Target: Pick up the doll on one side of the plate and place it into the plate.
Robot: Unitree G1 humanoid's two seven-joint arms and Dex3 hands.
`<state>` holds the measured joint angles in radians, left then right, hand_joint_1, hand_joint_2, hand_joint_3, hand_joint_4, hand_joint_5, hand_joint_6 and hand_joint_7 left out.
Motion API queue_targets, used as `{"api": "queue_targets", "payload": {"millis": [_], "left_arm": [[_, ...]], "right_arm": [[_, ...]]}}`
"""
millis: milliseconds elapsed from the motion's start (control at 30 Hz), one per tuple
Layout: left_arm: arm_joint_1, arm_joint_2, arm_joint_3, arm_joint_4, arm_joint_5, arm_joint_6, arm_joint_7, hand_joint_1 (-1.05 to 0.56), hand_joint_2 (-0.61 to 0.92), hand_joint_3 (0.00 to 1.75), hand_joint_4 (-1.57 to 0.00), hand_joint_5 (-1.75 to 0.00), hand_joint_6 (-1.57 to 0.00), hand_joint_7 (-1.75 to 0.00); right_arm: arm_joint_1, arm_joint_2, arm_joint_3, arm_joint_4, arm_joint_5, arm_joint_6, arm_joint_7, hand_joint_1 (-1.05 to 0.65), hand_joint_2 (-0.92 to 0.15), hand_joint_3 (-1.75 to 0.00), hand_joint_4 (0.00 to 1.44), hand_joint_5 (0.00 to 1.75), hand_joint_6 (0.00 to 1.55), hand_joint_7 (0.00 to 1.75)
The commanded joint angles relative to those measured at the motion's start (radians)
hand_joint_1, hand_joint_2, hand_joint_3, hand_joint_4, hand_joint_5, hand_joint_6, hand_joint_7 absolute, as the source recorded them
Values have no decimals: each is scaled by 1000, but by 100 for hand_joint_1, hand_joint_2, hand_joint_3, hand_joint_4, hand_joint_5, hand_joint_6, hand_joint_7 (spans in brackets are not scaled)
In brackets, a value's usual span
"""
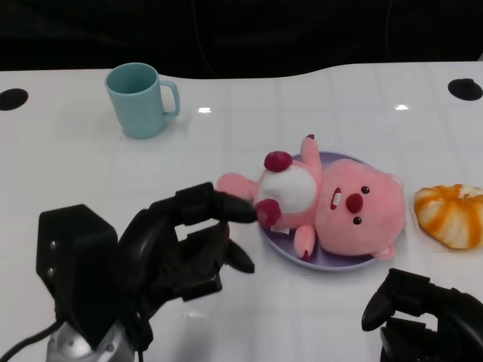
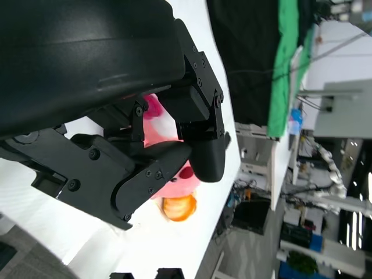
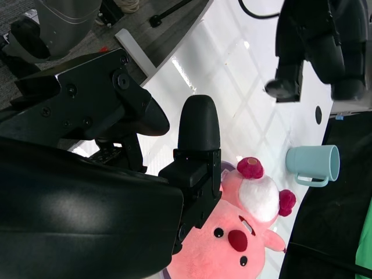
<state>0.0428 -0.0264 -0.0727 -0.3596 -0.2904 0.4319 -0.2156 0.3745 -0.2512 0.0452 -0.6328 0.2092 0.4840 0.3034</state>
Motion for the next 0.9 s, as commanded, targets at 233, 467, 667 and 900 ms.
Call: {"api": "queue_targets", "payload": {"millis": [233, 467, 667, 900], "left_arm": [[98, -26, 65, -164, -147, 195, 92, -12, 50, 141, -89, -175, -74, -172], [143, -15, 90, -202, -198, 259, 115, -12, 48, 145, -91, -175, -75, -175], [189, -21, 110, -226, -249, 302, 129, -12, 47, 147, -89, -175, -74, -175], [225, -10, 113, -237, -284, 316, 129, -16, 48, 144, -87, -175, -71, -175]], "right_arm": [[-3, -7, 0, -7, 5, 0, 0, -7, -65, -120, 68, 175, 50, 162], [-6, -4, -1, -7, 8, 2, -2, -6, -65, -121, 68, 175, 49, 161], [-2, -9, -2, -14, 5, 2, -1, -6, -65, -121, 68, 175, 49, 161], [-4, -15, -19, -8, 14, 4, 8, -4, -66, -120, 67, 175, 48, 161]]}}
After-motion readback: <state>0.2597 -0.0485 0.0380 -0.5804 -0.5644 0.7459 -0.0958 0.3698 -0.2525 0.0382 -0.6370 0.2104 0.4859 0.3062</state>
